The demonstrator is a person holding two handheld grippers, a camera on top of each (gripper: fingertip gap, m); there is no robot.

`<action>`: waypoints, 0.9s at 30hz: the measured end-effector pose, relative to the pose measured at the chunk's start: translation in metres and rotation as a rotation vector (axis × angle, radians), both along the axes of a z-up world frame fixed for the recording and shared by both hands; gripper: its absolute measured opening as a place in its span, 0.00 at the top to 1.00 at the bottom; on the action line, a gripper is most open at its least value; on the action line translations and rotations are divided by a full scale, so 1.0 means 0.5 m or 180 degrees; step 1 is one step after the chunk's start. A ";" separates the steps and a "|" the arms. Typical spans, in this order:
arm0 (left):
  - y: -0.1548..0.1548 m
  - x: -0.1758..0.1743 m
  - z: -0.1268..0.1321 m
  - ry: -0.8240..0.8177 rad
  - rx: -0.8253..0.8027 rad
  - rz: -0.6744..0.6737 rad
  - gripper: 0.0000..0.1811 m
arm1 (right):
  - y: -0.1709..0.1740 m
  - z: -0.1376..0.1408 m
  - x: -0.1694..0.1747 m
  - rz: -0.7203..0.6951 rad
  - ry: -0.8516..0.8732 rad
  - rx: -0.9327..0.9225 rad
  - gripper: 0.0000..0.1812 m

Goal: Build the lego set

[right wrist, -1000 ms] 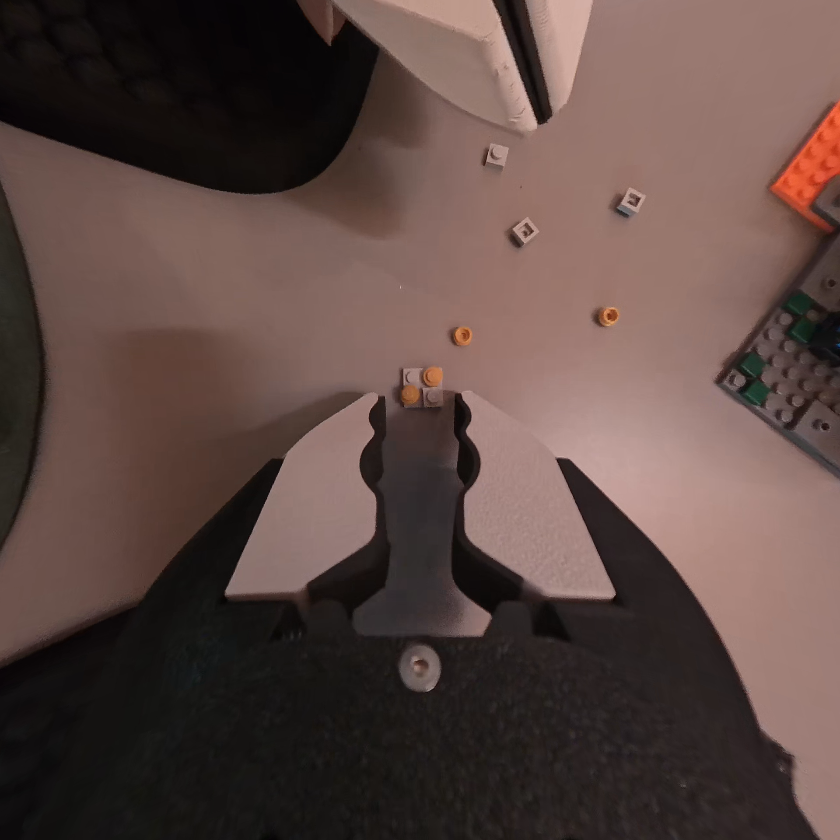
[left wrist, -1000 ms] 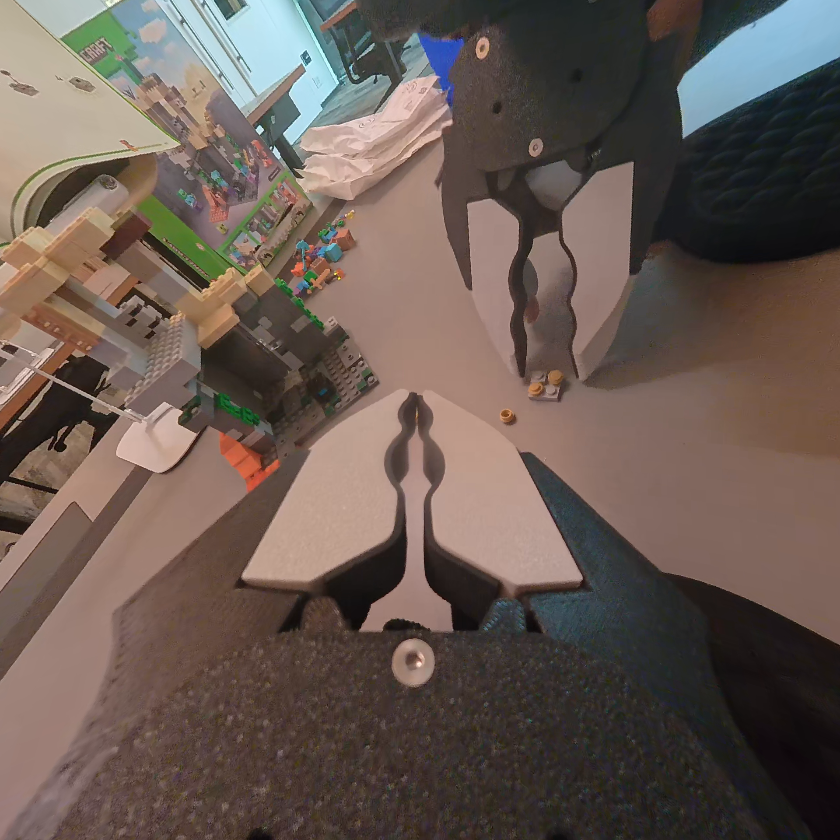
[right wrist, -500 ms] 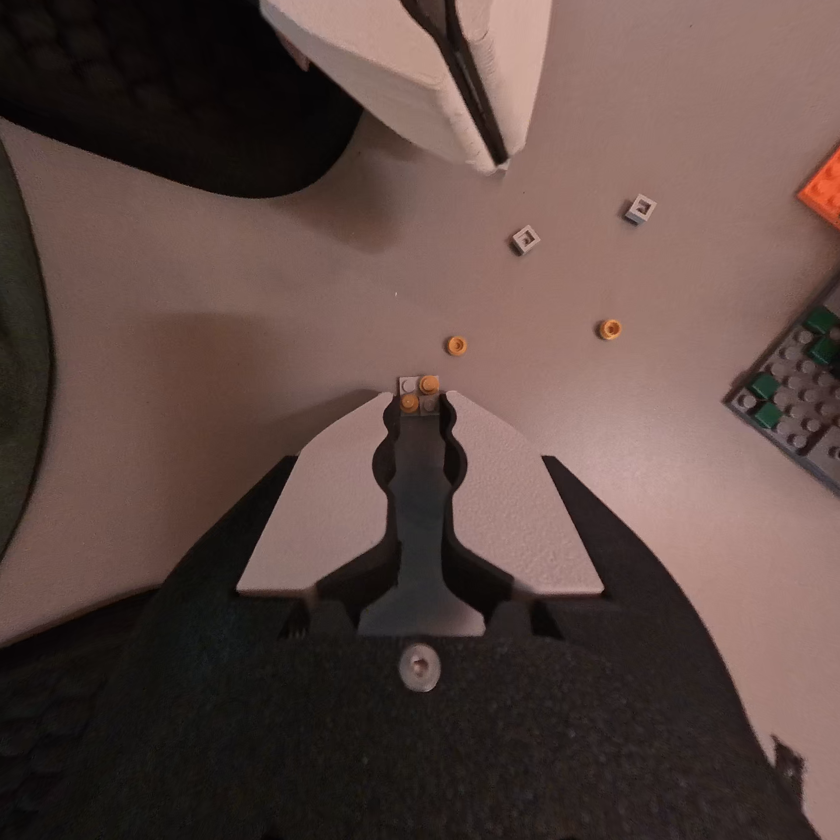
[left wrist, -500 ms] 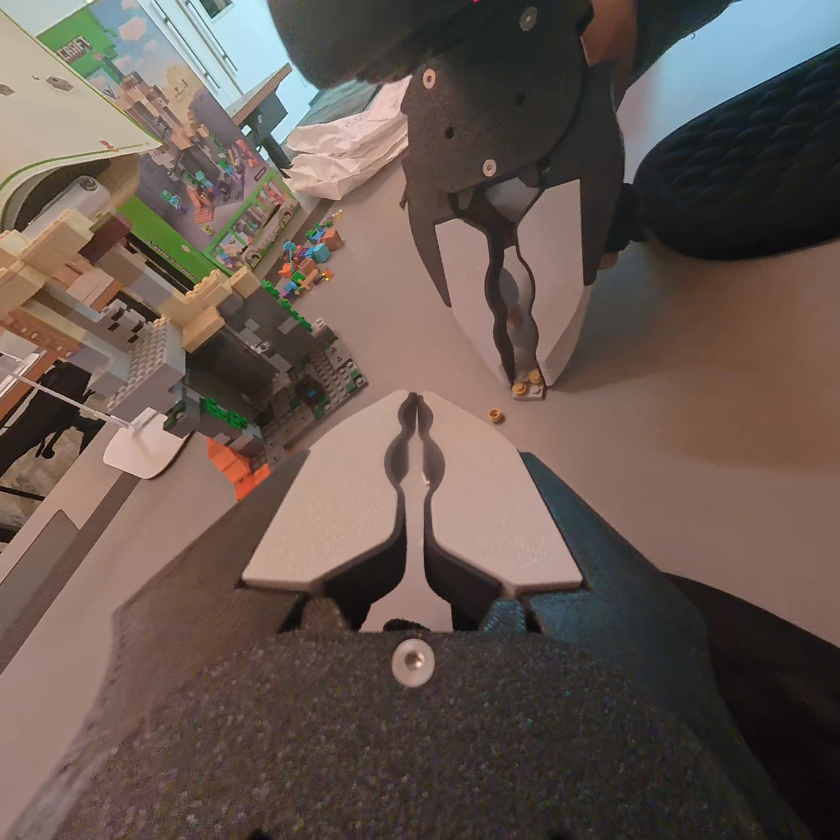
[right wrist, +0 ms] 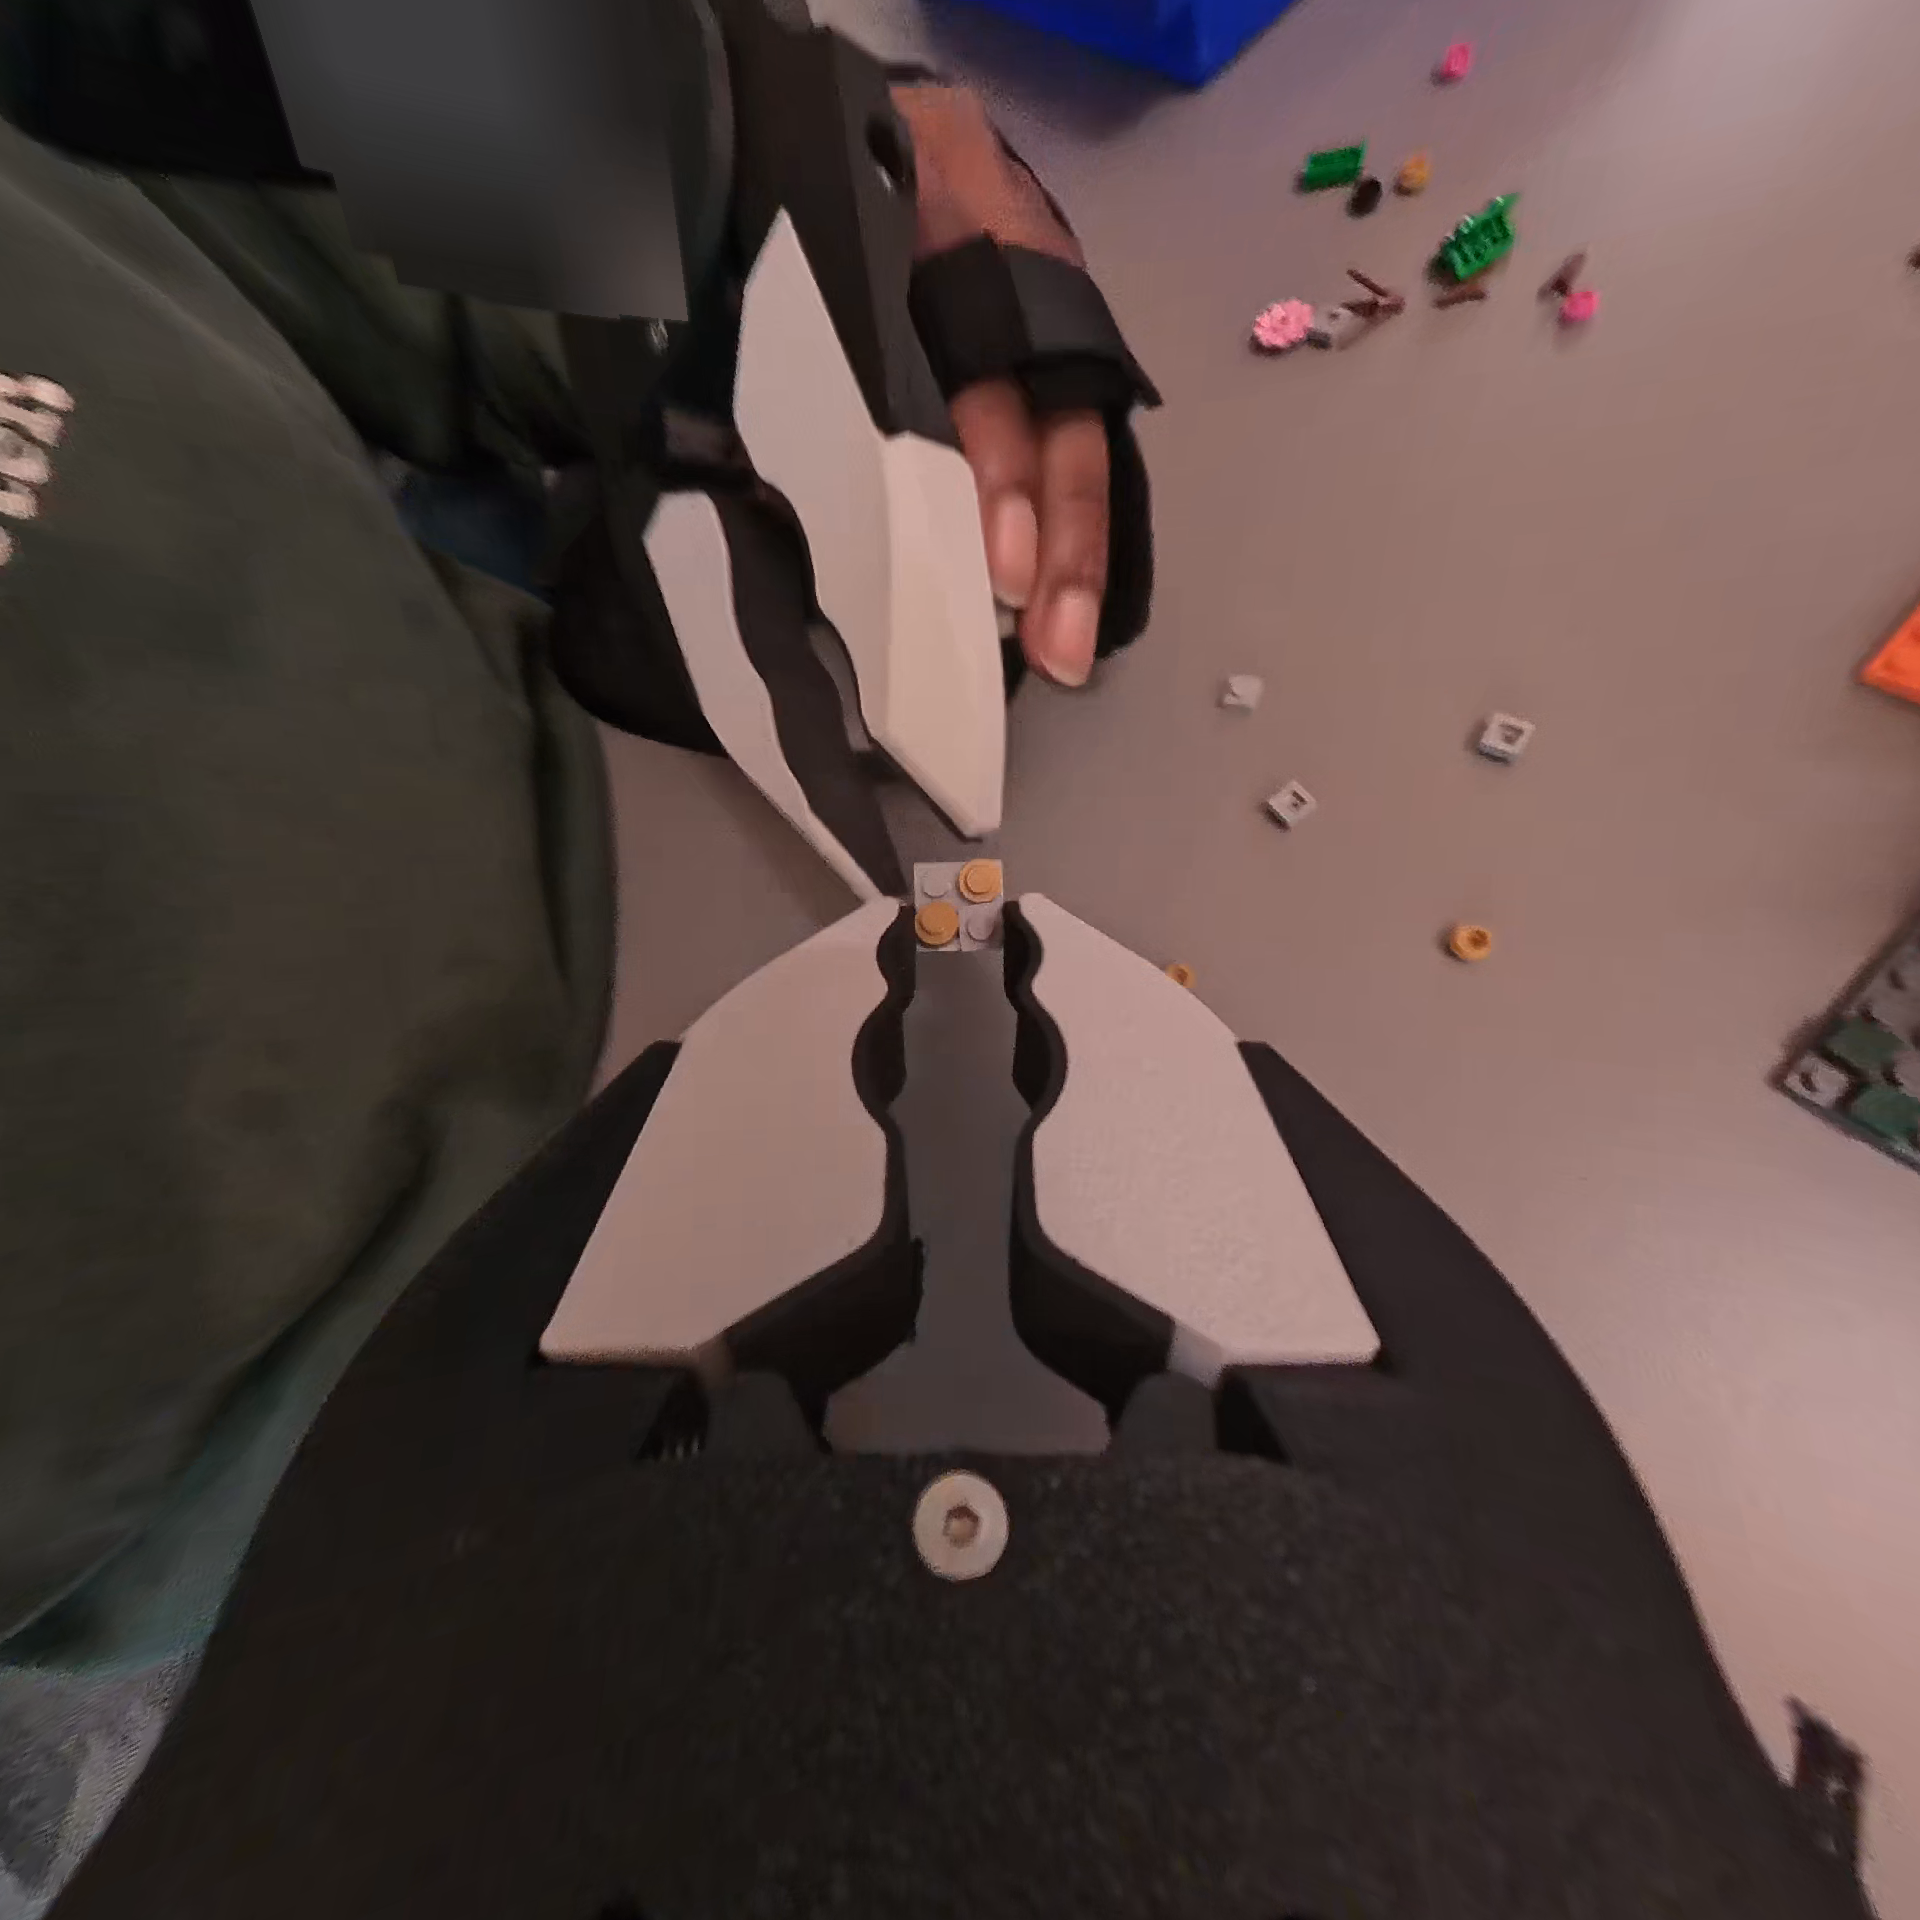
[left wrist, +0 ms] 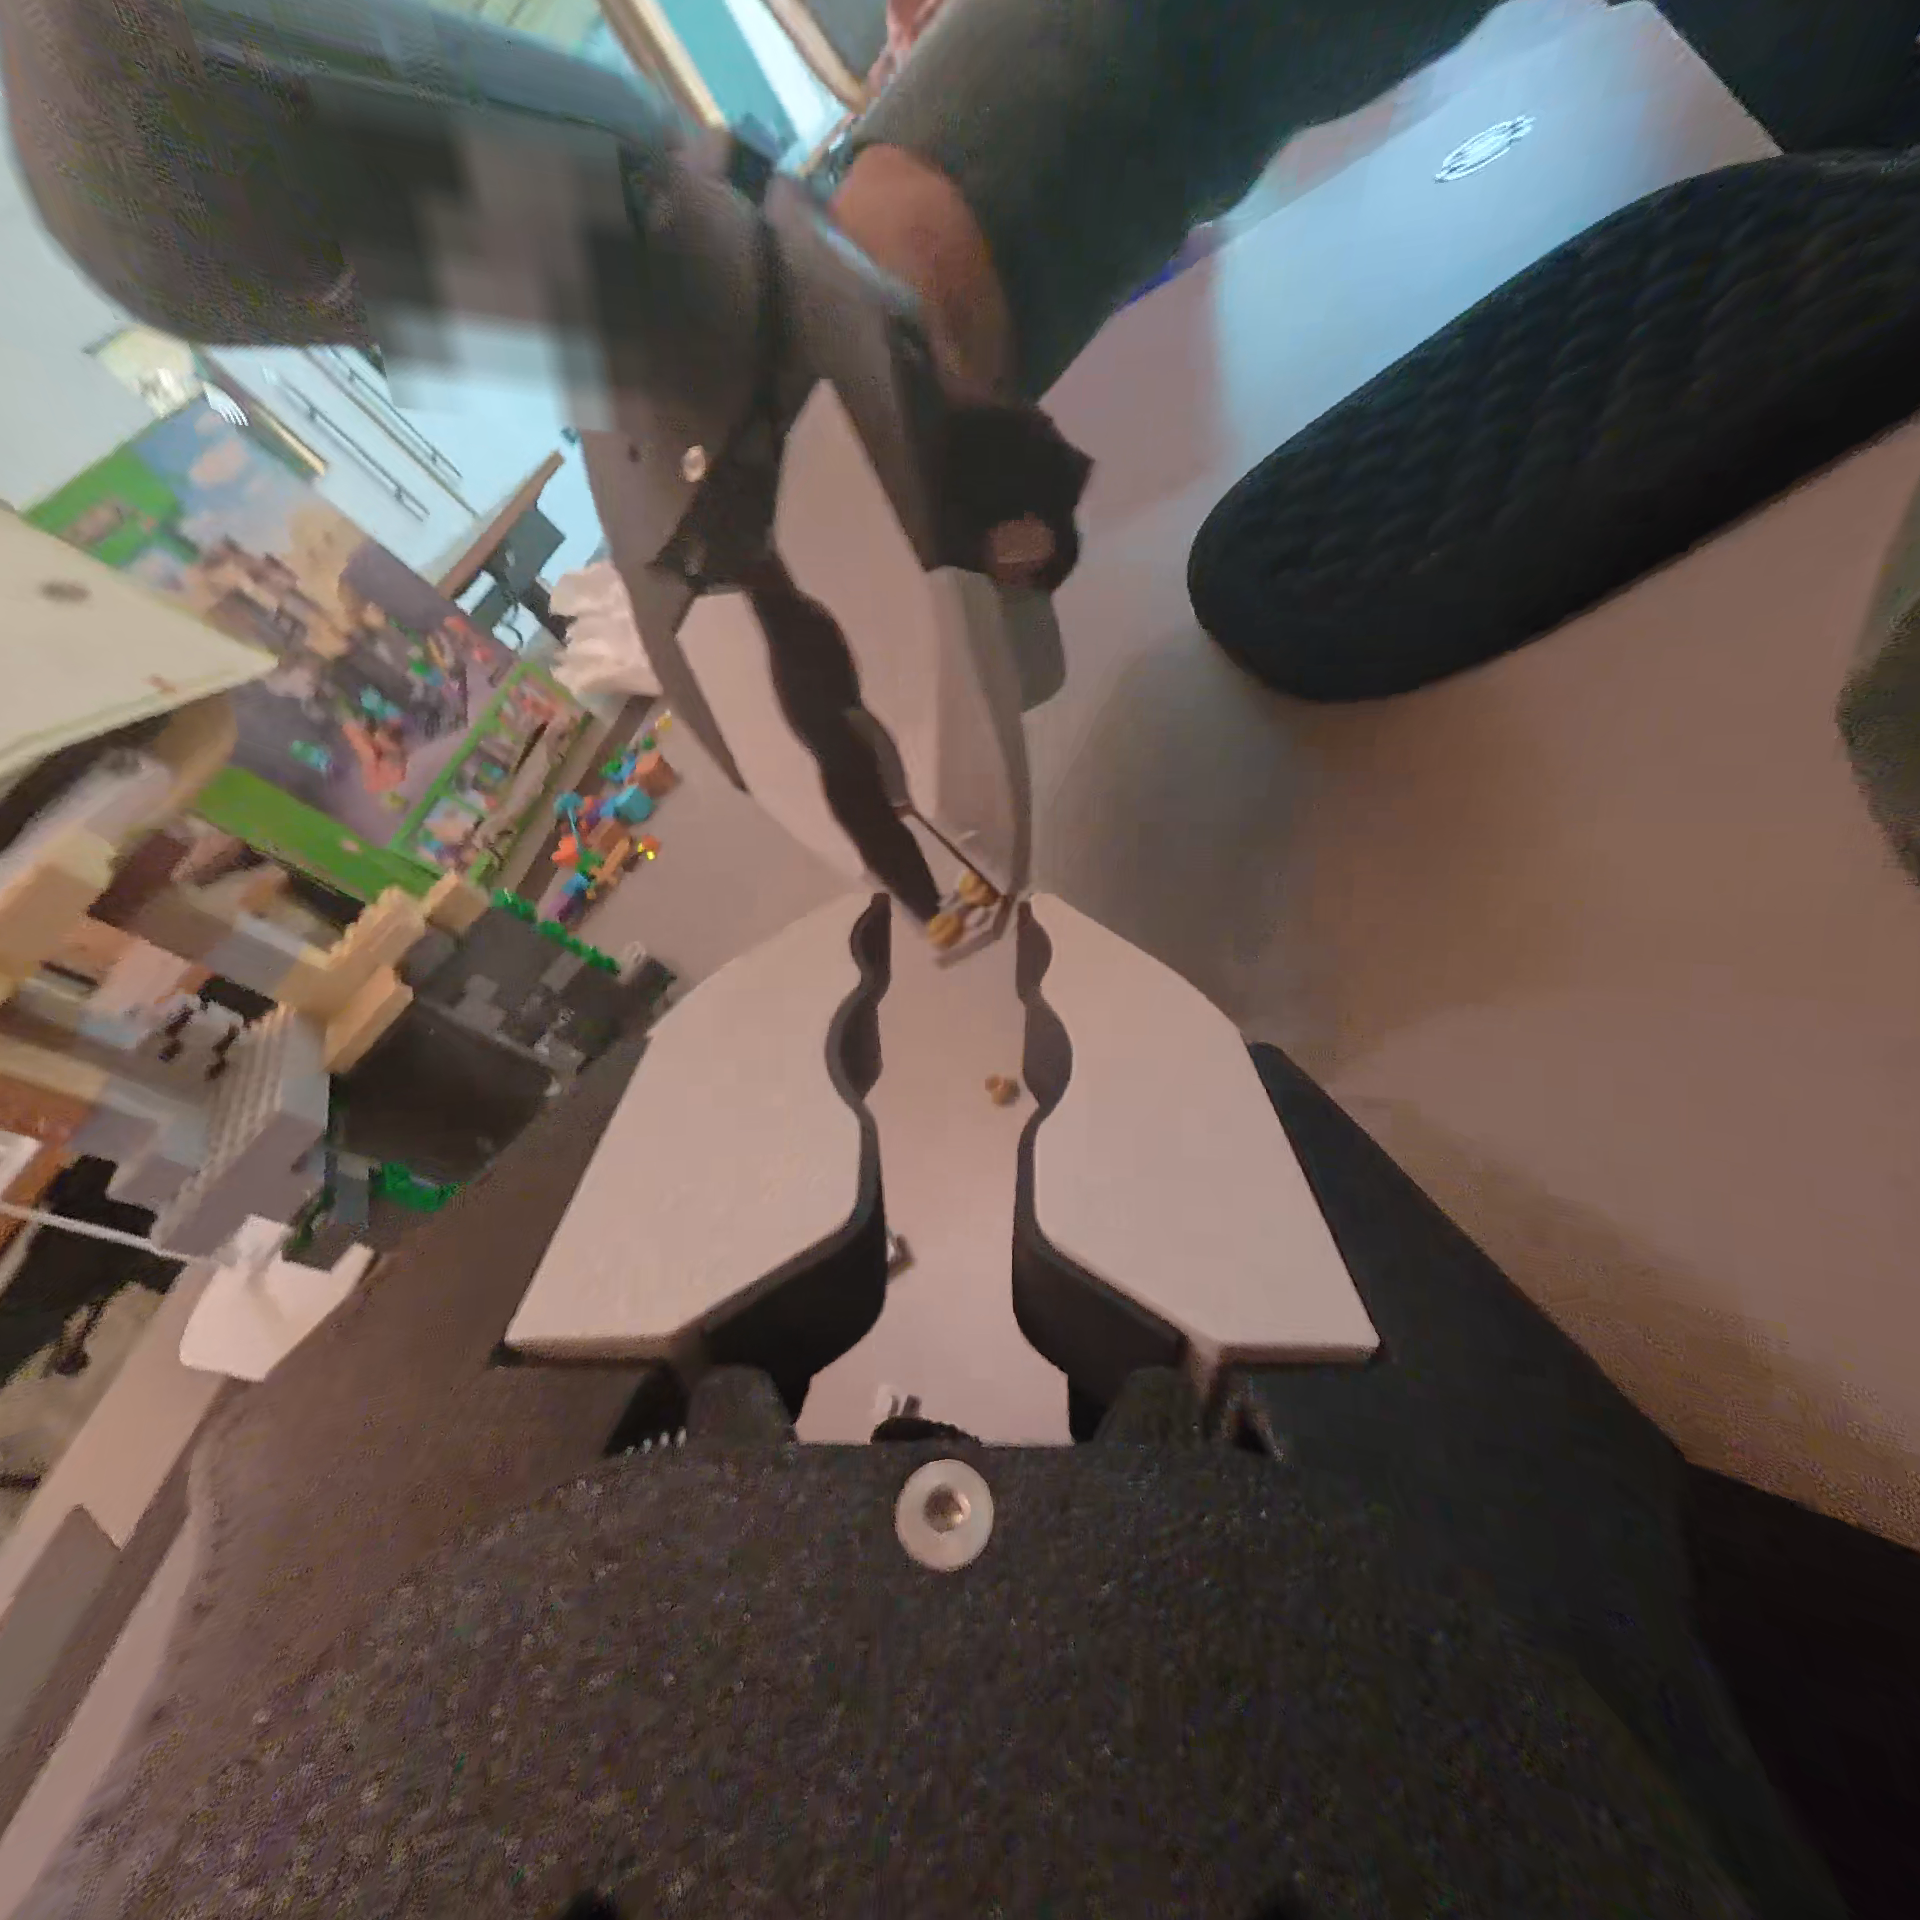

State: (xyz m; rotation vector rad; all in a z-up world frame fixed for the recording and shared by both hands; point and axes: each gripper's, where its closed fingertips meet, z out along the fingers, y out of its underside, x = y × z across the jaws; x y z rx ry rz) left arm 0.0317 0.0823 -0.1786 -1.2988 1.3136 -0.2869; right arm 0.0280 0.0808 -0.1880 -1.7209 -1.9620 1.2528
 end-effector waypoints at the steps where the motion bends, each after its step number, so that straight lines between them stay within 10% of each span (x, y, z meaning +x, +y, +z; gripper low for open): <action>1: -0.002 0.003 0.002 0.0016 0.0085 -0.0008 0.87 | -0.006 0.009 -0.002 0.0043 0.0020 -0.0073 0.91; 27: -0.018 -0.007 0.083 -0.0028 0.1289 0.0191 0.96 | -0.042 0.102 -0.025 0.0236 0.0361 -0.0724 0.90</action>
